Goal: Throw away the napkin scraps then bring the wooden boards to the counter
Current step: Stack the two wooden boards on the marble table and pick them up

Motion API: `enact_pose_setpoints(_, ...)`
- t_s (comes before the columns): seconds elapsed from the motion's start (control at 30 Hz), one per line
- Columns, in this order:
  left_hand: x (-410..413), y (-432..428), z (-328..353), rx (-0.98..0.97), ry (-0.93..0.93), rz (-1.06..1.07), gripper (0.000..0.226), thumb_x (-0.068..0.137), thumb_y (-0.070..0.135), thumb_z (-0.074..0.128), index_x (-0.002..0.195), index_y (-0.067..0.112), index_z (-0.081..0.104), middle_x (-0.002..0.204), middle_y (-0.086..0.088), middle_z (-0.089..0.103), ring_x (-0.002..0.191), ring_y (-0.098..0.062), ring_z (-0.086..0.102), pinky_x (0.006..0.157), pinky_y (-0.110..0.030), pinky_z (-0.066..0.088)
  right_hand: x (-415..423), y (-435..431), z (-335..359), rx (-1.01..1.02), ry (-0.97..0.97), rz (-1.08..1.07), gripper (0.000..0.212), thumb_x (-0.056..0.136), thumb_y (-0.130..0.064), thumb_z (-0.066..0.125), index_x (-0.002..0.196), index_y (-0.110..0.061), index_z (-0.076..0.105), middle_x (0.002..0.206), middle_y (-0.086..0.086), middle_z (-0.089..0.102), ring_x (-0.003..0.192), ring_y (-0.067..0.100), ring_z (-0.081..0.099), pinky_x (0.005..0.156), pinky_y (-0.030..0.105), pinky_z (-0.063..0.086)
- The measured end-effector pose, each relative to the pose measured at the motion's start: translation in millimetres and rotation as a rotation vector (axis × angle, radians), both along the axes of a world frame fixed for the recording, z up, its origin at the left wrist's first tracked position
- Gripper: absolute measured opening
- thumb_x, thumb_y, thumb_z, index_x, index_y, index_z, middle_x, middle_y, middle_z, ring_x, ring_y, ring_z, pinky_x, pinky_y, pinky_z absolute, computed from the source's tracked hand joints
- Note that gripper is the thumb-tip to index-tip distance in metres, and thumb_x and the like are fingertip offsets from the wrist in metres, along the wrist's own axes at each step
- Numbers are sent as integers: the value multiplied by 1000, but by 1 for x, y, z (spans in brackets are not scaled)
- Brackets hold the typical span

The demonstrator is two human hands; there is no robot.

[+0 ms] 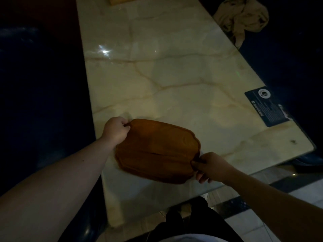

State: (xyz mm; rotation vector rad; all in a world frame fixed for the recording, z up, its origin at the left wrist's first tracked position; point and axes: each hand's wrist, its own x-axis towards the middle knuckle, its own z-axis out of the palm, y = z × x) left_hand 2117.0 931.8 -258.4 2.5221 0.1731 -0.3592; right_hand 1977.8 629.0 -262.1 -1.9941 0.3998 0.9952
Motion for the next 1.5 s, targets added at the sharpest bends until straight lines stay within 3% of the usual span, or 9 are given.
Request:
enact_pose_setpoints(0.17, 0, 3, -6, 4, 45, -2, 25, 87, 17, 61, 109, 5, 66, 112, -15, 66, 100, -28, 59, 81, -28, 43, -6, 9, -10, -33, -46, 111, 42, 96, -35, 50, 81, -2, 70, 72, 8, 75, 61, 12, 70, 50, 10, 44)
enact_pose_setpoints(0.33, -7, 12, -11, 8, 41, 2, 29, 87, 16, 62, 113, 4, 63, 118, -16, 63, 106, -29, 58, 89, -32, 43, -9, 12, -17, -86, -116, 196, 44, 97, -36, 48, 67, -10, 67, 51, -6, 65, 51, 2, 62, 54, 8, 41)
enact_pose_setpoints(0.5, -14, 16, -10, -38, 53, -9, 31, 87, 16, 62, 116, 5, 61, 121, -14, 62, 108, -28, 57, 95, -36, 44, -6, 8, -20, -108, -133, 263, 48, 97, -37, 47, 72, -3, 71, 53, -5, 66, 47, -3, 59, 54, 5, 39)
enact_pose_setpoints(0.8, -27, 17, -13, -140, 75, -24, 36, 88, 15, 61, 124, 11, 57, 130, -11, 57, 117, -23, 51, 94, -26, 37, -16, 4, -24, -103, -164, 190, 43, 96, -39, 49, 63, -16, 63, 51, -5, 67, 57, 10, 68, 72, 24, 51)
enact_pose_setpoints(1.0, -32, 19, -11, -192, 103, -31, 39, 89, 16, 61, 127, 13, 54, 130, -11, 56, 116, -23, 52, 99, -34, 41, -23, 5, -27, -132, -241, 72, 41, 95, -41, 51, 70, -13, 65, 56, 0, 69, 54, 10, 66, 61, 24, 49)
enact_pose_setpoints(1.2, -40, 22, -13, -250, 124, -22, 45, 88, 16, 62, 131, 14, 48, 132, -9, 54, 119, -24, 50, 103, -36, 38, -26, 5, -26, -203, -281, 184, 45, 95, -45, 47, 58, -23, 60, 53, -3, 66, 54, 7, 63, 64, 25, 49)
enact_pose_setpoints(1.33, -46, 25, -12, -213, 97, -5, 43, 89, 18, 58, 131, 15, 49, 127, -6, 58, 115, -25, 53, 100, -37, 40, -22, 8, -22, -263, -247, 209, 40, 94, -49, 46, 74, -20, 64, 64, 0, 70, 61, 11, 65, 69, 32, 53)
enact_pose_setpoints(1.5, -56, 25, -15, 12, 152, 6, 36, 91, 33, 52, 111, 5, 62, 105, -16, 66, 92, -32, 61, 81, -43, 52, -14, 9, -19, -241, -274, -157, 41, 89, -40, 61, 109, -4, 63, 94, 11, 72, 76, 25, 69, 69, 41, 59)
